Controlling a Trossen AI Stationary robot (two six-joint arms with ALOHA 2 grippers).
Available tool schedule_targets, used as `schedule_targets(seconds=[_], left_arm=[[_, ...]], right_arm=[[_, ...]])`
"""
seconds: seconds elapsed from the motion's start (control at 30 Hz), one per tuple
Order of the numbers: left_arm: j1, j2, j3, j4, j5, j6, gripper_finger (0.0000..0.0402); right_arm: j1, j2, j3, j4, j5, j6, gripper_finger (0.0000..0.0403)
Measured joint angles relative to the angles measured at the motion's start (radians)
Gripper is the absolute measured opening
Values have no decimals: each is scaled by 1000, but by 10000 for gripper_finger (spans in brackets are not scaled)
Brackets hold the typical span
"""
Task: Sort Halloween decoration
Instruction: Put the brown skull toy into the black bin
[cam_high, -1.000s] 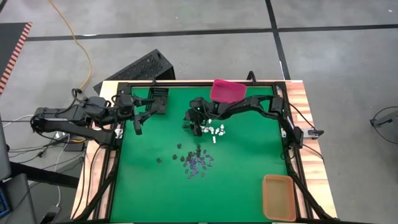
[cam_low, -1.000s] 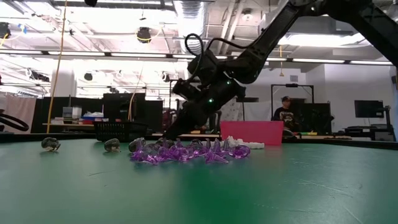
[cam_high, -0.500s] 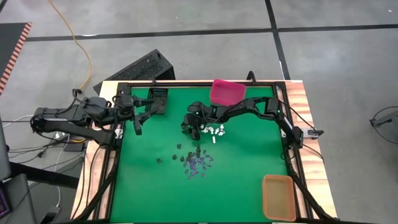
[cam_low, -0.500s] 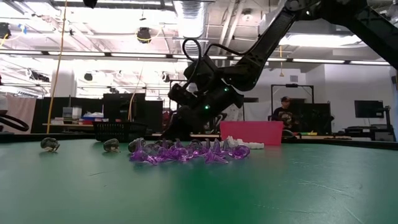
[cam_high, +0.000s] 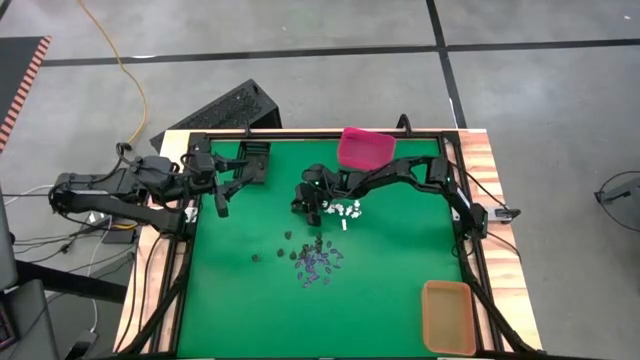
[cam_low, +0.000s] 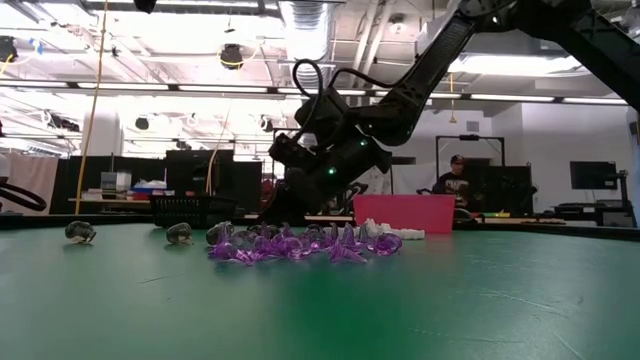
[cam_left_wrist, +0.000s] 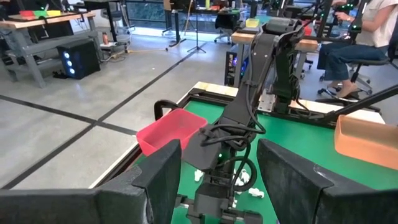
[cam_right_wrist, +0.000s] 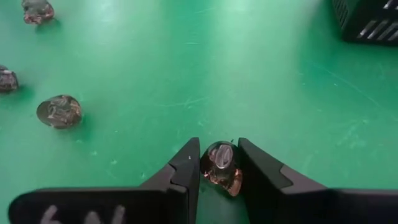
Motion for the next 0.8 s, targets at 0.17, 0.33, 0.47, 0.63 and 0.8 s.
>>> schedule_targets(seconds=[0.17,0.33,0.47,0.63,0.8], left_arm=[[0,0,0,5,0,1,201],[0,0,0,22,-1,15,201],[0,-1,0,29,-1,16,201],[0,-1,0,30,-1,16,201],[0,-1,0,32,0,16,201]], right_arm=[[0,-25,-1,-13,15,30,116],[0,-40,54,-52,38,31,117],[-1,-43,134,-99,39,25,117],[0,-43,209,-110,48,6,117],[-2,-44,274,-105,68,-22,117]])
